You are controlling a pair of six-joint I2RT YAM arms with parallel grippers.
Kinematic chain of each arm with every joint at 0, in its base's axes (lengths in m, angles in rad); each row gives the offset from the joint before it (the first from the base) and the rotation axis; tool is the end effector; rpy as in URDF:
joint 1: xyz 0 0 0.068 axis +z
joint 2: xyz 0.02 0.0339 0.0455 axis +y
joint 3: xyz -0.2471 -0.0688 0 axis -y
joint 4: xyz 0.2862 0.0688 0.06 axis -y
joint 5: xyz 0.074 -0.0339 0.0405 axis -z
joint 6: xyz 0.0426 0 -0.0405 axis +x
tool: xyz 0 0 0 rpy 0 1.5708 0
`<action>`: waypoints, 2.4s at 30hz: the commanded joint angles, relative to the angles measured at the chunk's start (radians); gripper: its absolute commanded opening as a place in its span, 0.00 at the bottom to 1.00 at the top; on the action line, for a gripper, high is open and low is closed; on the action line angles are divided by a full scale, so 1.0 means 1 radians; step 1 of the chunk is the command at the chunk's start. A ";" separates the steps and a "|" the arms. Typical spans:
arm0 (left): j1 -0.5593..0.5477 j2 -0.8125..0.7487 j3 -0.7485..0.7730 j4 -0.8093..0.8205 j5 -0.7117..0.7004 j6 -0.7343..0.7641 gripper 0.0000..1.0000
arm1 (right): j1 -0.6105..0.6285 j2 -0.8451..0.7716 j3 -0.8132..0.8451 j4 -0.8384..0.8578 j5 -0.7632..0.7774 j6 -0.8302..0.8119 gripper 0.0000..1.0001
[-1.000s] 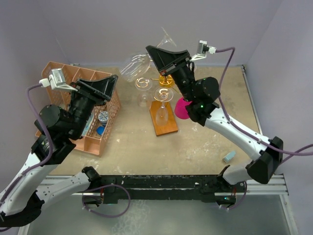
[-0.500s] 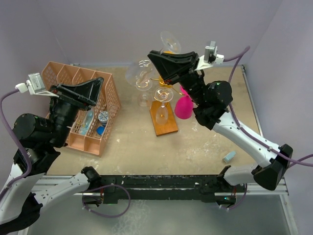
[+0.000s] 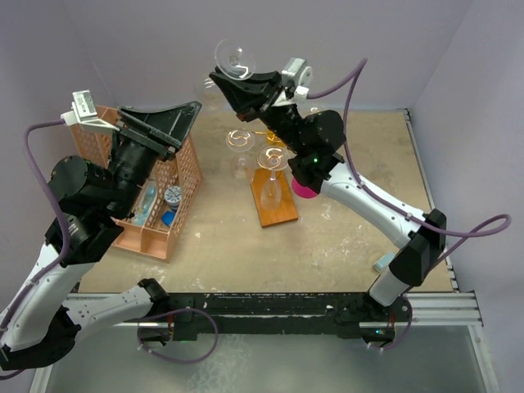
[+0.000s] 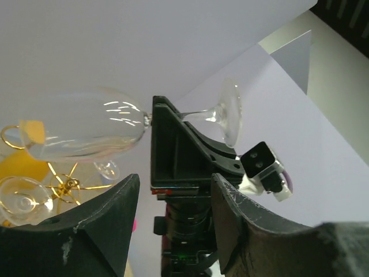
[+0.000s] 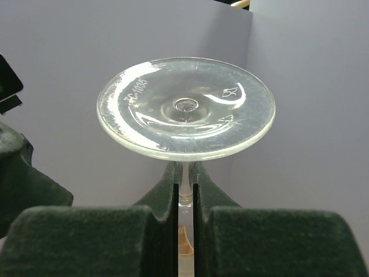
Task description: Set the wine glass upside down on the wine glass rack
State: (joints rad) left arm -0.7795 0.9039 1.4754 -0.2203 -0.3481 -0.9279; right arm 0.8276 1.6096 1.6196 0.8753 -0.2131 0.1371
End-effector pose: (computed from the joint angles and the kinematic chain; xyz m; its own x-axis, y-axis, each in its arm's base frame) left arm 0.1400 -0.1180 0.5522 -0.1998 -0.8603 -0.4690 0.4554 0.3423 -0.8219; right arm 0.2562 0.2921 0.5128 0.4081 0.6415 -0.6495 -0.8742 0.4796 -0.0757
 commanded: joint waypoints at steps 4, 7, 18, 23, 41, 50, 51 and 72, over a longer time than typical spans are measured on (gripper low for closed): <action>0.000 -0.043 -0.026 0.241 -0.010 -0.100 0.52 | 0.039 0.048 0.092 0.122 -0.035 -0.149 0.00; 0.000 -0.013 0.004 0.265 0.033 -0.072 0.57 | 0.050 0.067 0.095 0.110 -0.046 -0.203 0.00; 0.000 0.068 0.155 -0.066 -0.205 0.015 0.61 | 0.063 0.057 0.071 0.059 -0.100 -0.228 0.00; 0.000 0.088 0.160 -0.055 -0.172 0.033 0.59 | 0.065 0.058 0.074 0.031 -0.127 -0.230 0.00; 0.000 0.090 0.138 0.025 -0.203 0.082 0.00 | 0.065 0.058 0.117 -0.066 -0.195 -0.200 0.00; 0.000 0.146 0.184 0.092 -0.250 0.150 0.00 | 0.065 -0.047 -0.008 -0.012 -0.072 -0.160 0.62; 0.000 0.161 0.199 0.091 -0.270 0.172 0.00 | 0.065 -0.066 -0.035 -0.002 -0.039 -0.166 0.66; 0.062 0.357 0.156 0.104 -0.218 0.106 0.00 | 0.064 -0.575 -0.479 -0.140 -0.090 -0.187 0.75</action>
State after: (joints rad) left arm -0.7525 1.2427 1.6222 -0.1741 -0.6651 -0.7498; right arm 0.8902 1.1149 1.1687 0.7483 -0.2974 -0.0532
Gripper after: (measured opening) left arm 0.011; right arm 0.748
